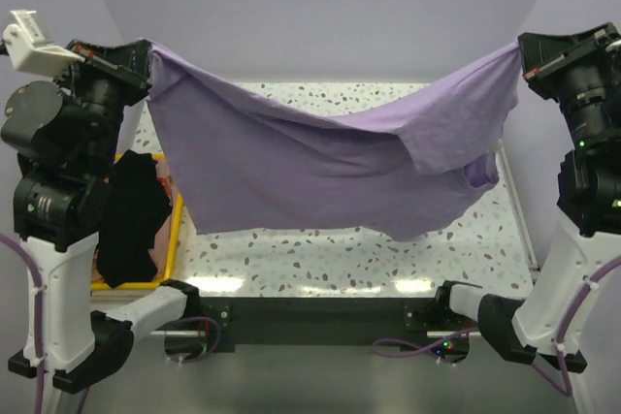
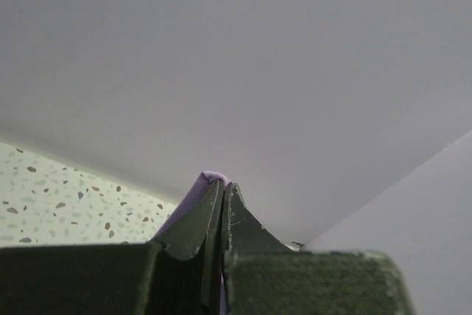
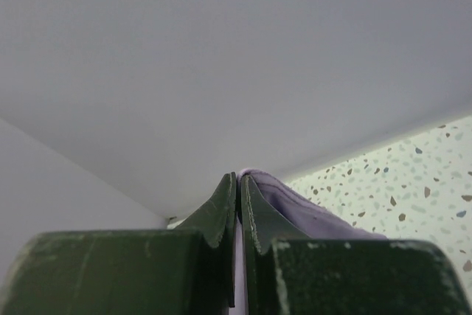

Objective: Fold and stack the t-shirts
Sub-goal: Flatten the tshirt out

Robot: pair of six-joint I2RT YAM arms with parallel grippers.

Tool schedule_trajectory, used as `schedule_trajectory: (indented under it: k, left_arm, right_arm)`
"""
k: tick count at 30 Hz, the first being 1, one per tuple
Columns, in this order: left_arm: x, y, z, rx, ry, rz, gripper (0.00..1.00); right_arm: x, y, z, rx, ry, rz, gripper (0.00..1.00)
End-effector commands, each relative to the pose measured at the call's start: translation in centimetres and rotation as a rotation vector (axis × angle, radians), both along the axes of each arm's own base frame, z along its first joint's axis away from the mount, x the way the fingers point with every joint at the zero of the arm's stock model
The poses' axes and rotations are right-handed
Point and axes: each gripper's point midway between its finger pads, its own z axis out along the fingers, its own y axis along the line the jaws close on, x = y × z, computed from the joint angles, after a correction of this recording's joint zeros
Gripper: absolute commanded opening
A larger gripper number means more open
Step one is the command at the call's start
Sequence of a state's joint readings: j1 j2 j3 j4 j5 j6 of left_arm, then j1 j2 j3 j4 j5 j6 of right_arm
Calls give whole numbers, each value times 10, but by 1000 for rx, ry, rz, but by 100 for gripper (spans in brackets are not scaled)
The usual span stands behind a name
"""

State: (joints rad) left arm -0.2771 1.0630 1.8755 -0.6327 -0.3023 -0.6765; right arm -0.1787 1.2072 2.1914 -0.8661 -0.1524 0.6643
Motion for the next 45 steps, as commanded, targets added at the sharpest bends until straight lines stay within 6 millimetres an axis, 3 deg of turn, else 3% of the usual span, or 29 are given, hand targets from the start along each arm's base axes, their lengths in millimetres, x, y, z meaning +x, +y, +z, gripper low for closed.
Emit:
schedule_trajectory:
  k: [1, 6, 7, 8, 9, 10, 14, 15, 16, 17, 18, 19, 20, 23, 24, 29, 31, 32, 33, 34, 35, 36, 37, 38, 40, 41, 43, 44, 45]
  left_arm:
    - [39, -4, 1, 37, -11, 38, 0]
    - [98, -15, -3, 58, -31, 40, 0]
    - [123, -23, -13, 59, -10, 5, 0]
    - [137, -12, -9, 48, -32, 20, 0]
    - [151, -16, -12, 46, -34, -22, 0]
    - [181, -7, -22, 25, -15, -10, 0]
    - [249, 0, -10, 11, -87, -48, 0]
    - [261, 2, -5, 7, -109, -59, 0]
    - [278, 3, 8, -6, -168, -103, 0]
    - [285, 2, 12, -21, -197, -129, 0]
    - [289, 11, 20, -37, -239, -141, 0]
    - [299, 9, 11, -87, -240, -199, 0]
    - [295, 22, 26, -94, -329, -202, 0]
    - [296, 36, 24, -120, -361, -219, 0]
    - [297, 38, 22, -115, -360, -222, 0]
    - [298, 37, -5, -97, -295, -250, 0]
    - [297, 32, -34, -103, -225, -274, 0]
    - [297, 31, -48, -108, -191, -280, 0]
    - [294, 29, -78, -125, -122, -285, 0]
    - [290, 28, -91, -129, -104, -287, 0]
    - [286, 28, -107, -142, -72, -282, 0]
    - [278, 28, -141, -168, -5, -270, 0]
    - [273, 28, -154, -175, 19, -265, 0]
    - [269, 28, -170, -187, 54, -261, 0]
    - [255, 26, -214, -214, 151, -244, 0]
    - [249, 26, -229, -224, 185, -241, 0]
    - [229, 21, -274, -252, 290, -238, 0]
    - [221, 19, -290, -260, 327, -234, 0]
    - [206, 18, -316, -268, 382, -221, 0]
  right_arm:
    - [44, -1, 0, 22, -13, 40, 0]
    - [109, -3, -15, 80, -25, 93, 0]
    - [122, -5, -17, 89, -25, 94, 0]
    - [133, -6, -19, 95, -29, 101, 0]
    - [158, -7, -23, 112, -36, 124, 0]
    - [170, -7, -24, 120, -42, 133, 0]
    - [225, -8, -17, 153, -109, 184, 0]
    - [220, -5, 13, 149, -191, 200, 0]
    - [247, -8, 0, 159, -172, 202, 0]
    - [234, -5, 35, 142, -267, 212, 0]
    - [235, -7, 43, 149, -297, 209, 0]
    - [248, -10, 39, 161, -306, 198, 0]
    - [243, -11, 54, 159, -363, 192, 0]
    - [231, -19, 68, 155, -421, 144, 0]
    - [245, -23, 45, 159, -368, 131, 0]
    - [251, -21, -15, 168, -236, 130, 0]
    - [248, -20, -35, 163, -184, 122, 0]
    - [245, -21, -60, 170, -120, 113, 0]
    - [243, -20, -74, 165, -89, 116, 0]
    - [241, -19, -90, 171, -59, 116, 0]
    - [243, -18, -131, 187, 24, 113, 0]
    - [233, -15, -139, 187, 41, 119, 0]
    - [229, -13, -156, 193, 77, 122, 0]
    - [226, -12, -200, 210, 175, 117, 0]
    - [210, -10, -230, 205, 245, 116, 0]
    - [200, -9, -275, 211, 352, 106, 0]
    - [183, -11, -305, 210, 423, 81, 0]
    - [168, -10, -342, 222, 519, 66, 0]
    - [161, -12, -357, 209, 555, 59, 0]
